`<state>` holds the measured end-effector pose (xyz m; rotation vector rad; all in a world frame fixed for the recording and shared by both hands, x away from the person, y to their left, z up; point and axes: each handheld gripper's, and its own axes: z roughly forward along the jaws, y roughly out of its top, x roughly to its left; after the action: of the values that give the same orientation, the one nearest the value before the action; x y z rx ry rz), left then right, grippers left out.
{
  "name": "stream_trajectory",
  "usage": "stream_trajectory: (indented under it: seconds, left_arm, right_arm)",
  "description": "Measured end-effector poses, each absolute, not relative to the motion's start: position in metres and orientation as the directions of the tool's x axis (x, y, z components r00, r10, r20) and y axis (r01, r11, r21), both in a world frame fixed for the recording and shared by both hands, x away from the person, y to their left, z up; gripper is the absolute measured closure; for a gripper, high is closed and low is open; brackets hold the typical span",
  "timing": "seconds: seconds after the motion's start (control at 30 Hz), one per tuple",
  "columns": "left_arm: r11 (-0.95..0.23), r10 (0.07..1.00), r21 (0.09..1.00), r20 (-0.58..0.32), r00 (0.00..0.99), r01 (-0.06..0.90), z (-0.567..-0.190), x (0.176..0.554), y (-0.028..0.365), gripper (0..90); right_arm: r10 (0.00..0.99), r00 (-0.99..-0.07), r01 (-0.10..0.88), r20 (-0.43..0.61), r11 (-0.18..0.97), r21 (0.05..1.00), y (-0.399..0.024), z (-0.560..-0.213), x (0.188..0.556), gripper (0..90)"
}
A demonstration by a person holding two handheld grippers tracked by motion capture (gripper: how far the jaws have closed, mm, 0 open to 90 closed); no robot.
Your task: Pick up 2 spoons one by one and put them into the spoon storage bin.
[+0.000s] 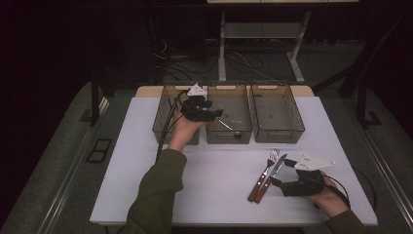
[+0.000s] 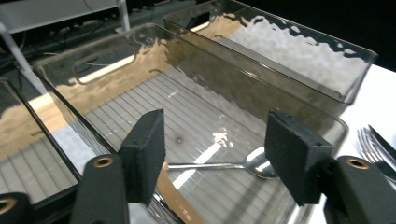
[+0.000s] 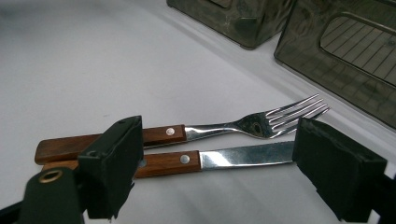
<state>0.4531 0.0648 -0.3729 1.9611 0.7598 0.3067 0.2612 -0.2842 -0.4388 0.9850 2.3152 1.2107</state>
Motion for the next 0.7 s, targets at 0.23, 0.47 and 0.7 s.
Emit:
stream_trajectory:
  seconds: [0.23,0.47,0.7]
  left_arm:
    - [-0.373,0.597,0.853,-0.081,0.798,0.366,-0.375,0.435,0.071,28.8]
    - [-0.351,0.593,0.861,-0.101,0.799,0.369,-0.374,0.414,0.084,22.0]
    - [-0.358,0.596,0.859,-0.092,0.798,0.366,-0.377,0.386,0.103,18.7]
  right_arm:
    - [0.712,-0.702,0.414,0.002,0.406,0.814,-0.283,-0.439,0.262,16.5]
    - [0.715,-0.699,0.411,0.000,0.402,0.818,-0.284,-0.439,0.262,16.5]
    - [0.712,-0.702,0.406,0.004,0.395,0.824,-0.286,-0.438,0.263,16.6]
